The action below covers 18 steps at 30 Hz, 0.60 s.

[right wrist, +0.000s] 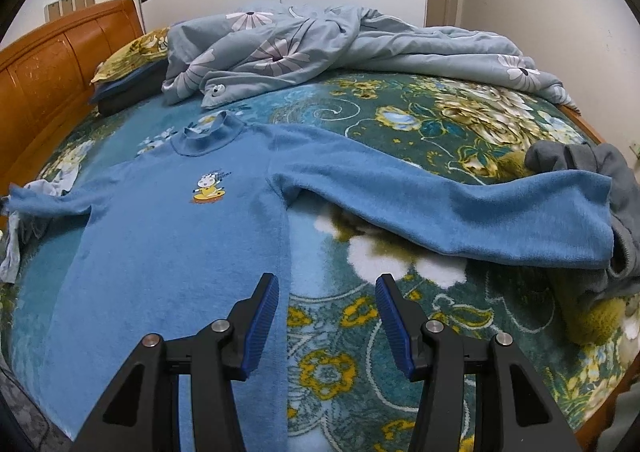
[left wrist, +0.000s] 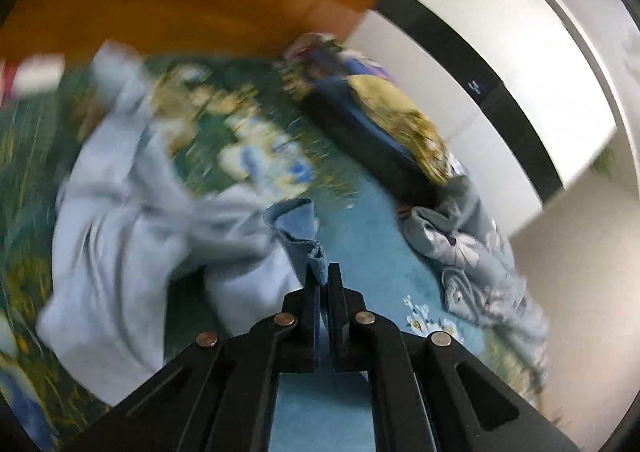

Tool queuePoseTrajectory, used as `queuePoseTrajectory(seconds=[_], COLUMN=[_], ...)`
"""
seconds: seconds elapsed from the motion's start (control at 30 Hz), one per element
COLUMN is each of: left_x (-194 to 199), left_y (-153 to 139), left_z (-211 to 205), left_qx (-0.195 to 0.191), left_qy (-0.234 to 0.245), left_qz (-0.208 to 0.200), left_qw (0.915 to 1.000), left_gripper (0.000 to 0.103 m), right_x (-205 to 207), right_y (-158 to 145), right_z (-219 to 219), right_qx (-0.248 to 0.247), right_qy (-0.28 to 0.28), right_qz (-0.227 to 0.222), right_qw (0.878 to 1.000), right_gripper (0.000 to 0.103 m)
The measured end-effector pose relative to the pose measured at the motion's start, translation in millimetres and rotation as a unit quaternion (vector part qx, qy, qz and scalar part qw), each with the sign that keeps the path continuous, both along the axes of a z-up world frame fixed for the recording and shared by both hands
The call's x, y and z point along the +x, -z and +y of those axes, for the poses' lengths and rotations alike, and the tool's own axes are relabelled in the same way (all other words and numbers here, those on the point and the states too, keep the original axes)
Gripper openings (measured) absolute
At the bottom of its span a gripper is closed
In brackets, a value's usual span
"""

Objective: Fold clothes

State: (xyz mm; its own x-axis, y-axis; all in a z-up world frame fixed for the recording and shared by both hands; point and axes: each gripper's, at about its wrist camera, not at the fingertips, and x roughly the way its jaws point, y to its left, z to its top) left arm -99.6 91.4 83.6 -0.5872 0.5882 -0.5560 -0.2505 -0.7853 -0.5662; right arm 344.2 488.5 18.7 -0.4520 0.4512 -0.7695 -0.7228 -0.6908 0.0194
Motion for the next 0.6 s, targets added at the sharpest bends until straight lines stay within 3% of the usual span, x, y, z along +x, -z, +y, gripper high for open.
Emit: queuePoseTrajectory(seconds=[0.13, 0.27, 0.43, 0.6], left_x=[15, 43, 101, 147], left_y=[-34, -60, -74, -52], left_z=[48, 119, 233, 321], left_qx=[0.005, 0.009, -0.008, -0.039], left_qy=[0.049, 0.140, 0.269, 0.347], left_qz=[0.033, 0.064, 0.088, 0.079], left_qw=[0.9983, 0.9881, 0.9592, 0.9337], left_gripper=[0.003, 0.003, 0.003, 0.003], right_x=[5, 10, 19, 27], right_y=[6, 10, 9, 10], right_z=[4, 7, 13, 19], right_qx=[-0.015, -0.021, -0.019, -0.019], right_qy=[0.005, 0.006, 0.011, 0.018], right_qz=[0.012, 0.017, 0.024, 0.025], right_qw=[1.000, 1.000, 0.999, 0.999], right_gripper=[0.054, 0.054, 0.054, 0.054])
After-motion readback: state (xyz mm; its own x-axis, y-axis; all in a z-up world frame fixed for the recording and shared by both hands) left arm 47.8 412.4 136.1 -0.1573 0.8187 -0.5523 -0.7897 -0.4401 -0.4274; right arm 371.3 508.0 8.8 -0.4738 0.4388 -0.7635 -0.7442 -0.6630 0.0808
